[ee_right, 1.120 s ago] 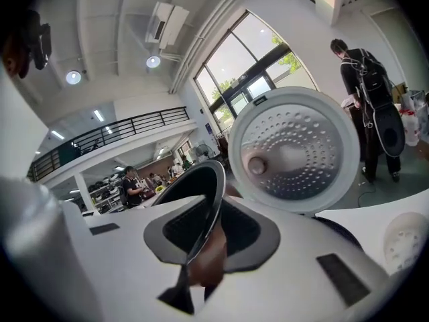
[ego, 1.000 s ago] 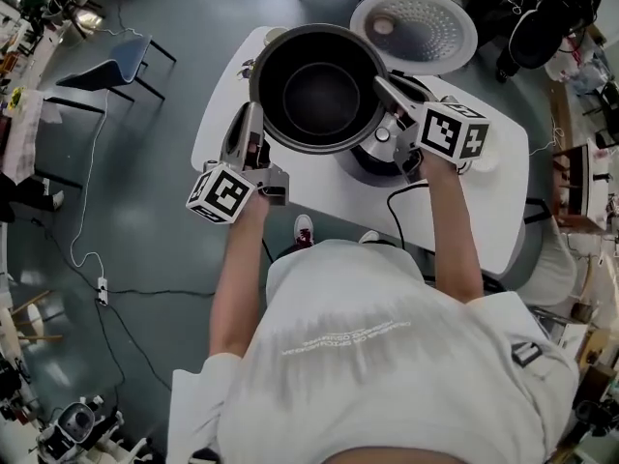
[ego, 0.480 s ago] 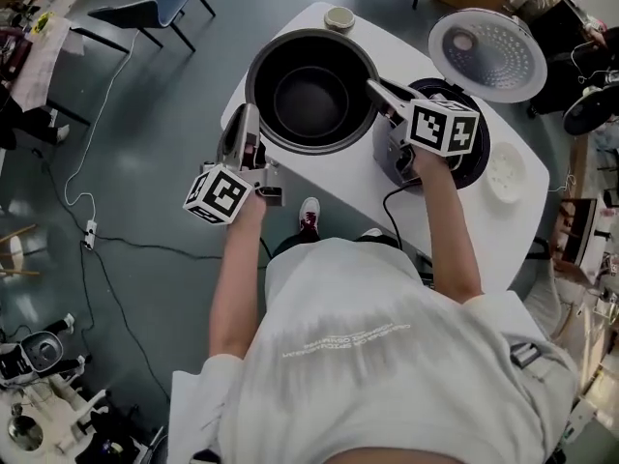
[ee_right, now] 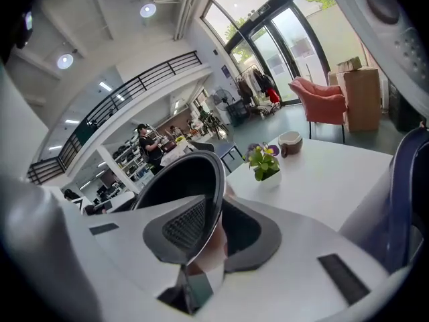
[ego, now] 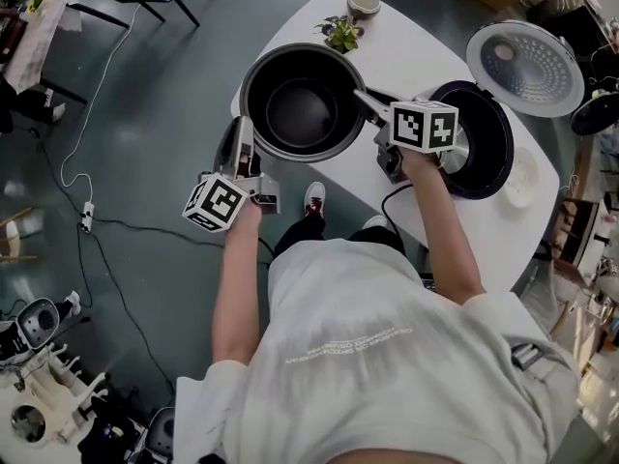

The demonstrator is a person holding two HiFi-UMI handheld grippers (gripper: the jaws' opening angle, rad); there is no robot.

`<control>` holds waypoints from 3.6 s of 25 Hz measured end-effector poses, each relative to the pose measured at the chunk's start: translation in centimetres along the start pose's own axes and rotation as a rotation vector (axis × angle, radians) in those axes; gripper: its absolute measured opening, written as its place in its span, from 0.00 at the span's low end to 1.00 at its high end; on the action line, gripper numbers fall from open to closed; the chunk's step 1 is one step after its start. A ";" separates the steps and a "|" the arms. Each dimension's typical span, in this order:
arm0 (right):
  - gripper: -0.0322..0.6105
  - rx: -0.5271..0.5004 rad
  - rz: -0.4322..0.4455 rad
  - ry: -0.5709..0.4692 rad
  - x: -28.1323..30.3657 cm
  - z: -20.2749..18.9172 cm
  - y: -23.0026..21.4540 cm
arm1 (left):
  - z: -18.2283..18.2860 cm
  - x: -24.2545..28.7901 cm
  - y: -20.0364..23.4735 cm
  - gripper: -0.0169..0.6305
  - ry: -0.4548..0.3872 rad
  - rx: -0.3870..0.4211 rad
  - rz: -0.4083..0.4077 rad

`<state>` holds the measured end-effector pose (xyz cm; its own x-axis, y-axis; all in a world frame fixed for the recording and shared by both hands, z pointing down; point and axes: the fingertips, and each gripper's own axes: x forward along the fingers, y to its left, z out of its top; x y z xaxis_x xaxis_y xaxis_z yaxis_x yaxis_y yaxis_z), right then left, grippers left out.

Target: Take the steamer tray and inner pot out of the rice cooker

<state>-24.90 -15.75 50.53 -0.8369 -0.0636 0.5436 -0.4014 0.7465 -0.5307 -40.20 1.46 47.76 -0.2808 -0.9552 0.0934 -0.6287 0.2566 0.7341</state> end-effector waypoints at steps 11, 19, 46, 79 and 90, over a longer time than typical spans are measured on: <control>0.20 0.009 -0.081 0.123 3.5 -3.0 -4.2 | -4.0 2.7 4.5 0.14 0.126 -0.039 0.065; 0.20 0.014 -0.072 0.143 5.3 -2.2 -5.1 | -4.0 5.0 5.6 0.15 0.179 0.055 0.071; 0.26 -0.120 -0.200 -0.013 2.3 3.7 -6.1 | -0.9 7.4 7.2 0.31 0.237 0.263 0.208; 0.11 -0.068 -0.809 -0.530 -43.2 0.7 -16.3 | -17.6 15.4 -34.0 0.10 0.399 1.035 -0.647; 0.09 -0.186 -0.821 -0.529 -45.9 0.5 -14.8 | -19.7 13.0 -39.1 0.05 0.395 1.060 -0.761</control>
<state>19.28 -24.21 33.09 -0.4019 -0.8606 0.3127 -0.9038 0.4277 0.0156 -4.98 -23.87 33.51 0.4940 -0.8419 0.2171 -0.8335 -0.5297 -0.1574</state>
